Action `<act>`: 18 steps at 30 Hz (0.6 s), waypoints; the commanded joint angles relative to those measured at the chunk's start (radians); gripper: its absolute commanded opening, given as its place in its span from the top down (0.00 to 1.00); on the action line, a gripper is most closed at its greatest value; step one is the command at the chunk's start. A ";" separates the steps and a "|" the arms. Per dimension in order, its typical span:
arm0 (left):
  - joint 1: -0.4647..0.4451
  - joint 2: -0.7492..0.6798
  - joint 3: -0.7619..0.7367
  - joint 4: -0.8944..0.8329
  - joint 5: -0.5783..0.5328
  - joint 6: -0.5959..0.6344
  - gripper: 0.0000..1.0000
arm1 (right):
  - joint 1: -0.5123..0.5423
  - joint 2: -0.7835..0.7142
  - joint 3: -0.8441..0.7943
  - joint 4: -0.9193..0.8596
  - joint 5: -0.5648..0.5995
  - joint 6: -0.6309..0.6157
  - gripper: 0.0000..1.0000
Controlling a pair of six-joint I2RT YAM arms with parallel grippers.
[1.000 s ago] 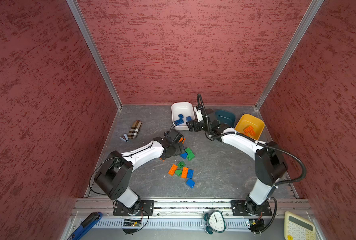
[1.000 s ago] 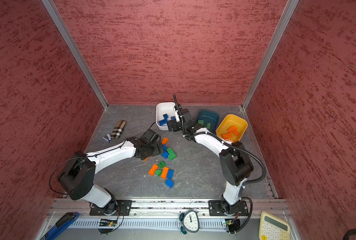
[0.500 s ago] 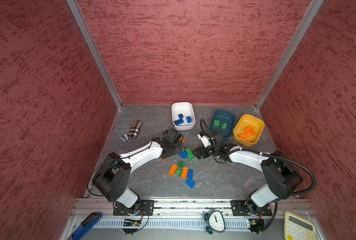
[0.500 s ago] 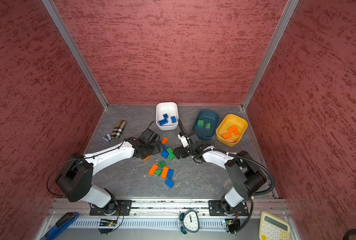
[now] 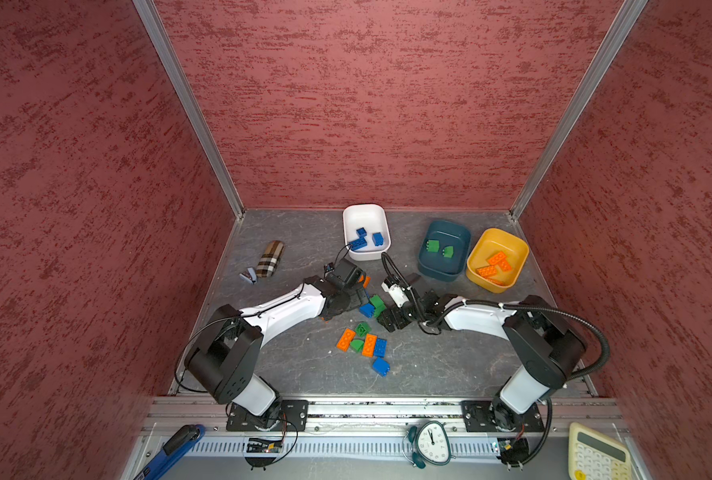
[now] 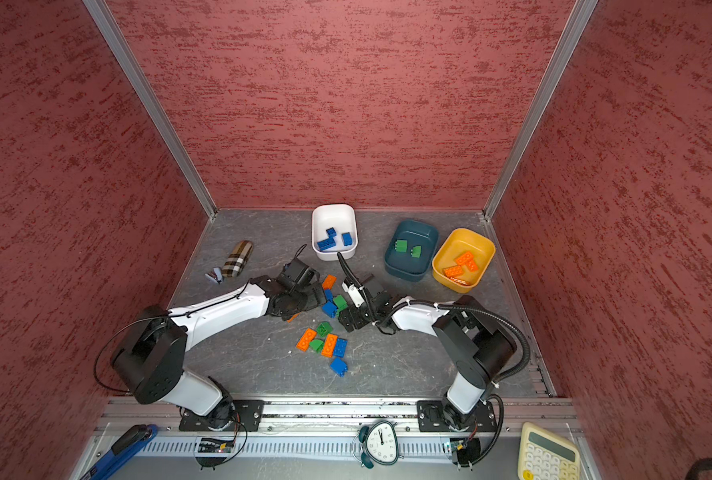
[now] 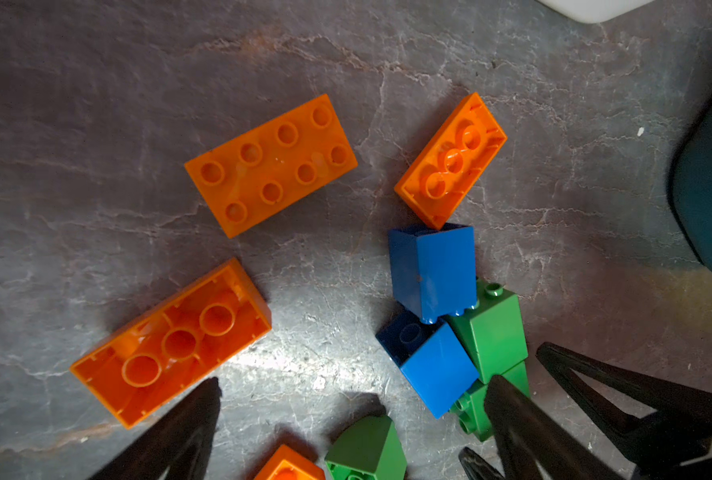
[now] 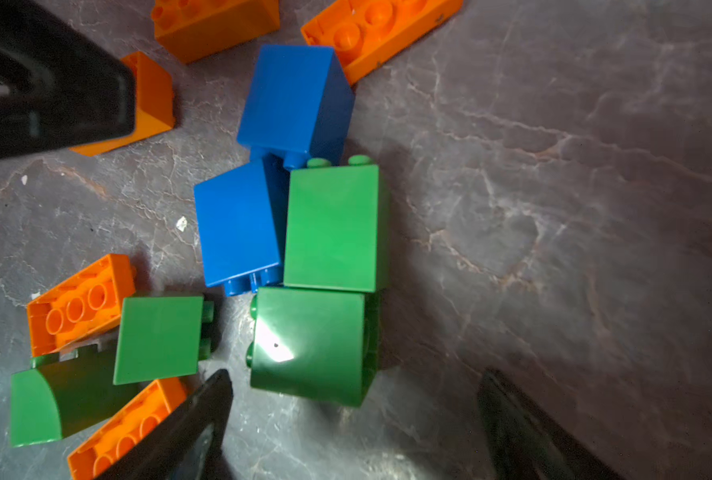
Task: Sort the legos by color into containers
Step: 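Move the right gripper back to the pile and grasp a green brick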
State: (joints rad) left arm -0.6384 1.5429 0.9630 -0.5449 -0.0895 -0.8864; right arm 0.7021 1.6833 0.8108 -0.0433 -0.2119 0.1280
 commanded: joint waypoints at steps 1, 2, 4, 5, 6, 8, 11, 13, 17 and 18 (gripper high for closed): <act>0.005 -0.007 -0.004 0.010 -0.018 -0.012 0.00 | 0.017 0.018 0.032 0.076 0.031 -0.040 0.11; 0.006 -0.007 -0.005 0.011 -0.018 -0.012 0.00 | 0.024 0.024 0.031 0.091 0.045 -0.042 0.13; 0.005 -0.006 -0.004 0.010 -0.018 -0.011 0.00 | 0.036 0.034 0.030 0.115 0.068 -0.049 0.15; 0.005 -0.005 -0.005 0.010 -0.017 -0.012 0.01 | 0.042 0.040 0.030 0.124 0.073 -0.058 0.16; 0.005 -0.006 -0.004 0.011 -0.018 -0.011 0.01 | 0.047 0.045 0.032 0.130 0.076 -0.062 0.16; 0.005 -0.007 -0.007 0.011 -0.018 -0.011 0.00 | 0.054 0.060 0.033 0.154 0.079 -0.059 0.17; 0.005 -0.006 -0.010 0.014 -0.015 -0.014 0.00 | 0.063 0.082 0.040 0.182 0.094 -0.054 0.25; 0.005 -0.006 -0.011 0.016 -0.012 -0.016 0.01 | 0.065 0.088 0.041 0.195 0.094 -0.061 0.31; 0.003 0.002 -0.006 0.019 -0.004 -0.009 0.00 | 0.066 0.068 0.011 0.245 0.085 -0.065 0.42; -0.001 0.004 -0.004 0.021 -0.003 0.001 0.01 | 0.067 0.062 0.006 0.249 0.083 -0.070 0.44</act>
State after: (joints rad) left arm -0.6380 1.5429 0.9630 -0.5385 -0.0883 -0.8906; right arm 0.7643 1.7657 0.8272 0.1322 -0.1448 0.0875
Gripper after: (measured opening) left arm 0.995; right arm 0.573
